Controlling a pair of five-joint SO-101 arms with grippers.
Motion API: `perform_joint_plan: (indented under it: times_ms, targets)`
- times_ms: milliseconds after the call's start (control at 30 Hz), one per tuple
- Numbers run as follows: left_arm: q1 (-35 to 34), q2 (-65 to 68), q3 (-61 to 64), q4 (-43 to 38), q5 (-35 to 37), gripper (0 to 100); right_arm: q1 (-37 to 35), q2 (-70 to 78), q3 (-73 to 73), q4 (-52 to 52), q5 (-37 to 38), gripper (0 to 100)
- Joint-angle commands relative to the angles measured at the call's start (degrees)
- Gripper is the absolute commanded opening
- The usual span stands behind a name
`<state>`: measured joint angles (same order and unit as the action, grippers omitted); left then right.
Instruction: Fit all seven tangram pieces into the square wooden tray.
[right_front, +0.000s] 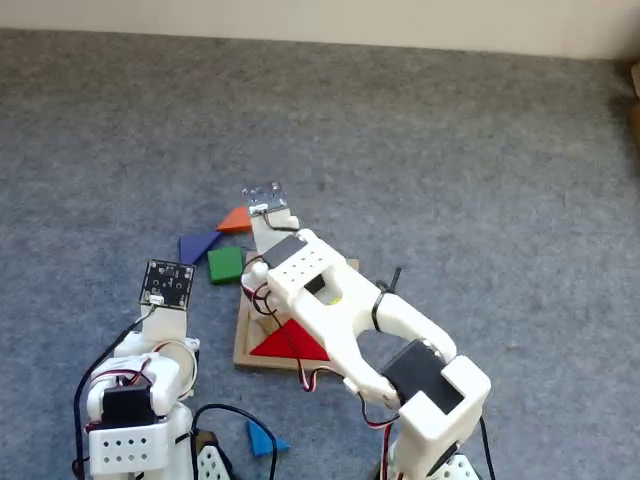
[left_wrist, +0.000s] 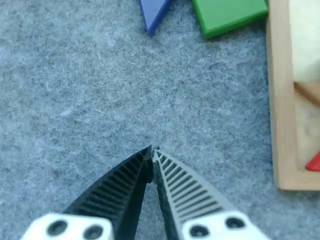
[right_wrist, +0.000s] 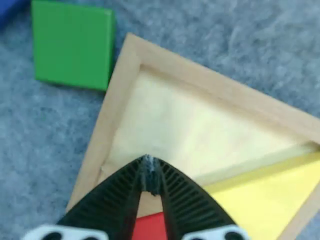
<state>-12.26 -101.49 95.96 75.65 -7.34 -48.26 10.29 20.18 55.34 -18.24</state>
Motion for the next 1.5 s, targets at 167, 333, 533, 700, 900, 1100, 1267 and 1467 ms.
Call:
perform_joint_plan:
  times_ms: [167,333,533,700,900,1100,1267,1467]
  targets:
    - [0.66,-3.03,1.19,0.35,-0.35,1,-1.19,-11.21,0.48,0.75,1.32,0.5]
    - [0.66,-3.03,1.19,0.35,-0.35,1,-1.01,-15.52,4.09,0.48,0.97,0.5]
    - [0.66,-3.03,1.19,0.35,-0.35,1,-4.7,-15.6,8.13,-0.04,0.88,0.5]
    - [0.66,-3.03,1.19,0.35,-0.35,1,-5.32,-11.82,11.38,-7.6,0.88,0.5]
    - [0.66,-3.03,1.19,0.35,-0.35,1,-0.13,-8.66,11.74,-8.66,1.32,0.5]
    - [0.66,-3.03,1.19,0.35,-0.35,1,5.67,-6.46,11.56,-8.75,4.92,0.5]
    - [0.66,-3.03,1.19,0.35,-0.35,1,7.52,-4.0,11.56,-8.75,10.02,0.5]
    - [0.66,-3.03,1.19,0.35,-0.35,1,7.52,-3.56,10.15,-8.92,9.93,0.5]
